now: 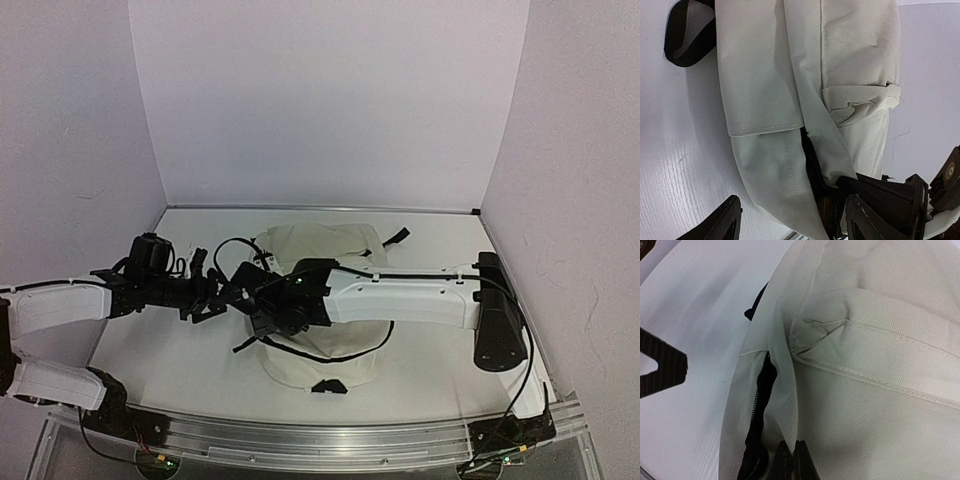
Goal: Pack the student bag
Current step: Zip the student bag at the center of the board.
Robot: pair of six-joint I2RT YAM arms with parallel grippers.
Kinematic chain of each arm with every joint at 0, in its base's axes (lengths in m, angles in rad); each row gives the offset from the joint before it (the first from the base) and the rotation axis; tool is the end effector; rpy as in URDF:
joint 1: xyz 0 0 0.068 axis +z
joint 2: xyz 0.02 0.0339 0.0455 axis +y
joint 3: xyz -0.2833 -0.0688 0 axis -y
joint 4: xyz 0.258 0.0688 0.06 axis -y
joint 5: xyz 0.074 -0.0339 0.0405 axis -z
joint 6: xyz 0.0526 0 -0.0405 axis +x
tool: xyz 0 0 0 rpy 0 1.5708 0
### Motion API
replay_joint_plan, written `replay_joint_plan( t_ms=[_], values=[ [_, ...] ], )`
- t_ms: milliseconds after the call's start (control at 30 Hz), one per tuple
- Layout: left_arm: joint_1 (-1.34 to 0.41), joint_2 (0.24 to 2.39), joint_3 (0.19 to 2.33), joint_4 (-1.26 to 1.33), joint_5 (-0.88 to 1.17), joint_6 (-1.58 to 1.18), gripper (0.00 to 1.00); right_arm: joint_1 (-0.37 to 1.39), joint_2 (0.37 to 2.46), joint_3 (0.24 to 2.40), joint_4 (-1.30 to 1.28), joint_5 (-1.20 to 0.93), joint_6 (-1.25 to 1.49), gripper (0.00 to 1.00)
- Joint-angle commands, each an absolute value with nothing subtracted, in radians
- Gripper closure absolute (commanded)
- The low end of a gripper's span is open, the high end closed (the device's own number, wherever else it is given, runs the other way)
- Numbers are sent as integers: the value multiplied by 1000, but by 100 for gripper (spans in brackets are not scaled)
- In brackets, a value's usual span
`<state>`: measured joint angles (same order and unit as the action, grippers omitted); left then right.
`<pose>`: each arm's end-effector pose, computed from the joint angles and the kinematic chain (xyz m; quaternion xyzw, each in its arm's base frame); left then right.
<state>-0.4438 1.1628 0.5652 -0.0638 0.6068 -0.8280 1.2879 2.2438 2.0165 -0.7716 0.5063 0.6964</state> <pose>0.2103 -0.1332 0.2060 -0.0349 0.8666 -0.4649 0.1778 0.1714 0.4984 0.2344 -0.2031 0.9091 0.0972 0.3505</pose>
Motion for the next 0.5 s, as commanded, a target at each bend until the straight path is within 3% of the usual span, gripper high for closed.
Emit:
replay_joint_plan(
  t_ms=[0, 300, 467],
  values=[
    [-482, 1207, 588, -4, 630, -816, 29, 1233, 2134, 1912, -715, 483, 727, 100],
    [-594, 1366, 661, 69, 572, -838, 39, 1165, 1972, 1676, -485, 316, 738, 100],
    [-626, 1408, 696, 124, 548, -859, 39, 1161, 1949, 1646, -447, 300, 738, 100]
  ],
)
